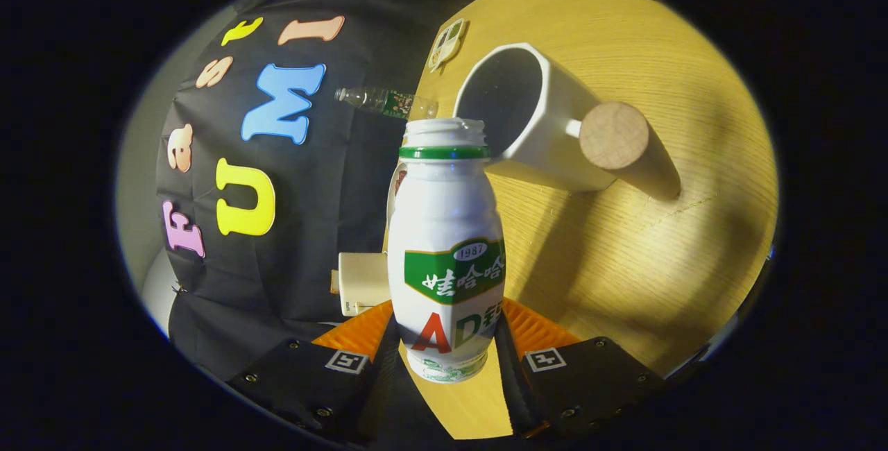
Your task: Take the bottle from table, then pour the juice into the cup, finally place the bottle on the coaster
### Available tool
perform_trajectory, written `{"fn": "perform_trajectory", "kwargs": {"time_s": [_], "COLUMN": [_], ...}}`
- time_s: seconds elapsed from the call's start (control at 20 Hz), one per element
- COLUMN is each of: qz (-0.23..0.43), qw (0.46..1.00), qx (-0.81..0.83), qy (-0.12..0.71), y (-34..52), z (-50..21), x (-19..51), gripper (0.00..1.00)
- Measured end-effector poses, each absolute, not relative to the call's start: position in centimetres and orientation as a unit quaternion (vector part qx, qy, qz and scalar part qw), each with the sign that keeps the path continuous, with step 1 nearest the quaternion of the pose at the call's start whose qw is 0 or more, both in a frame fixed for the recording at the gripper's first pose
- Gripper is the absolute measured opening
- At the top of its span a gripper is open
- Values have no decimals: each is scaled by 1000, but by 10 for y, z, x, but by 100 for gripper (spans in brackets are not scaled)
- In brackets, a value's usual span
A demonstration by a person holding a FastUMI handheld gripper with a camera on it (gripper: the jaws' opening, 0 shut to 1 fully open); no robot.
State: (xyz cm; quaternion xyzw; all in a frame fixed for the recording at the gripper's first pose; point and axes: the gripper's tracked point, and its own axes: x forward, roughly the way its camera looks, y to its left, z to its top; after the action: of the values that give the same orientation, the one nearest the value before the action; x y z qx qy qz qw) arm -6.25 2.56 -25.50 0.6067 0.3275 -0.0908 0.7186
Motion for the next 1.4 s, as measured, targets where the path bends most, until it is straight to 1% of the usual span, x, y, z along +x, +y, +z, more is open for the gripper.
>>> {"fn": "perform_trajectory", "kwargs": {"time_s": [0.6,1.4], "qz": [-101,-112], "qw": [667,629], "qx": [655,688], "qy": [341,344], "y": [29,29], "z": [-240,-232], "x": [-55,-47], "gripper": [68,68]}}
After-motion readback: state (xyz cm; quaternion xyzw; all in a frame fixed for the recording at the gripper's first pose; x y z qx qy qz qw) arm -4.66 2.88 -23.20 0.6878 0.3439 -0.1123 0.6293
